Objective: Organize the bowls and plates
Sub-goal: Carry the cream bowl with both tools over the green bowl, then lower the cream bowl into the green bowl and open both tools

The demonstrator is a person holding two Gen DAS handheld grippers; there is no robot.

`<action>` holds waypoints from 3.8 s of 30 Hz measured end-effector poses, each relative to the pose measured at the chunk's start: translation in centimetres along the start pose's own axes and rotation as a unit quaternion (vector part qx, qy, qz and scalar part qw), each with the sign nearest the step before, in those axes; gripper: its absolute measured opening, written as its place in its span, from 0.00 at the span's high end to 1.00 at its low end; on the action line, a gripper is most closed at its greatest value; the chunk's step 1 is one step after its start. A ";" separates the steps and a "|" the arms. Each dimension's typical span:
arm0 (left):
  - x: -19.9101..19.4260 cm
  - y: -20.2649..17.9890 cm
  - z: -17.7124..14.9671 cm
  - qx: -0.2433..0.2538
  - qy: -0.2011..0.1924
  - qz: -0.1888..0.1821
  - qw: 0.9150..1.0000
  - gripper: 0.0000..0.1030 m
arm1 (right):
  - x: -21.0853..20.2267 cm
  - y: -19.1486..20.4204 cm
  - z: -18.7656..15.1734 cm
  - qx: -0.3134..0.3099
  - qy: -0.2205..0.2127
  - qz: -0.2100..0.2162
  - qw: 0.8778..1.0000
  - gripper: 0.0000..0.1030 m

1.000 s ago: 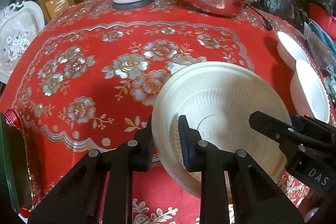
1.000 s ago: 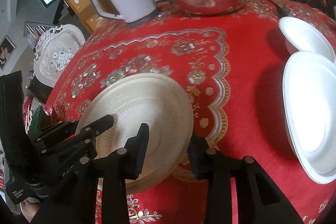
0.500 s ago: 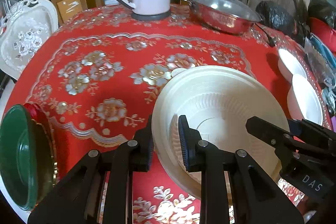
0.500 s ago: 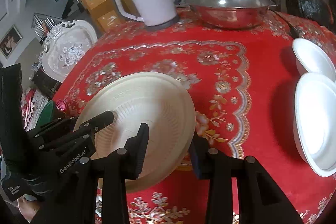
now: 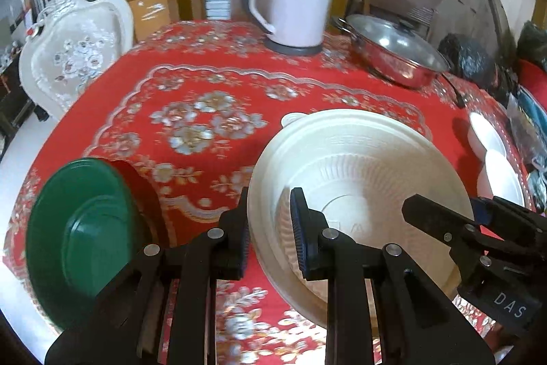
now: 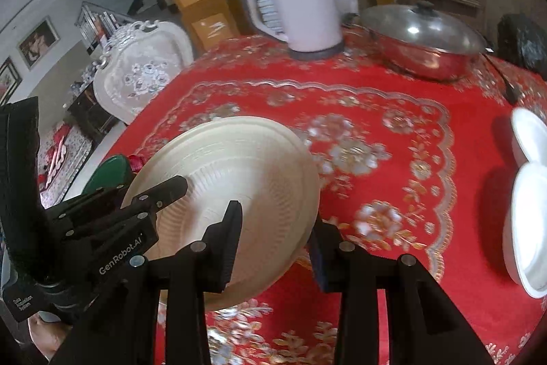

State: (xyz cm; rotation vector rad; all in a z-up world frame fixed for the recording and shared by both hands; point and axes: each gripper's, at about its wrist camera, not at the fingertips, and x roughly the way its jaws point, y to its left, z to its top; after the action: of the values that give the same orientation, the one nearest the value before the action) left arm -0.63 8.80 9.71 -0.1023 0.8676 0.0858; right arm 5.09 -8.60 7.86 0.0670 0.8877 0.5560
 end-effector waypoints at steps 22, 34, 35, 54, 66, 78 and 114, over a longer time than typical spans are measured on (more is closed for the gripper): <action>-6.1 14.5 -2.2 -0.108 -0.045 0.075 0.990 0.79 | 4.1 14.1 2.1 -0.123 0.011 0.063 0.990 0.63; -5.6 20.0 -4.6 -0.148 -0.027 0.101 0.983 0.79 | 7.7 19.6 1.5 -0.170 0.041 0.075 0.982 0.63; -5.5 20.1 -4.7 -0.150 -0.024 0.101 0.983 0.79 | 8.0 19.8 1.4 -0.171 0.045 0.074 0.981 0.63; -2.7 20.5 -6.5 -0.143 -0.003 0.127 0.982 0.79 | 10.9 20.6 -0.3 -0.188 0.083 0.058 0.977 0.61; -3.0 20.4 -6.6 -0.149 -0.014 0.124 0.981 0.75 | 10.5 20.6 -0.5 -0.192 0.084 0.070 0.975 0.50; -3.3 20.4 -6.5 -0.148 -0.021 0.126 0.981 0.75 | 9.6 20.4 0.0 -0.200 0.036 0.023 0.979 0.47; -3.2 13.3 -4.6 -0.095 -0.031 0.088 0.991 0.75 | 5.0 13.2 -0.2 -0.115 0.015 0.029 0.993 0.40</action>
State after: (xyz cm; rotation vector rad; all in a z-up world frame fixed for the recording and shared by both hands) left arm -7.76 21.26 8.49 -0.2007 0.8032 0.3348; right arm 1.76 5.07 7.88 -0.1249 0.8479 0.7117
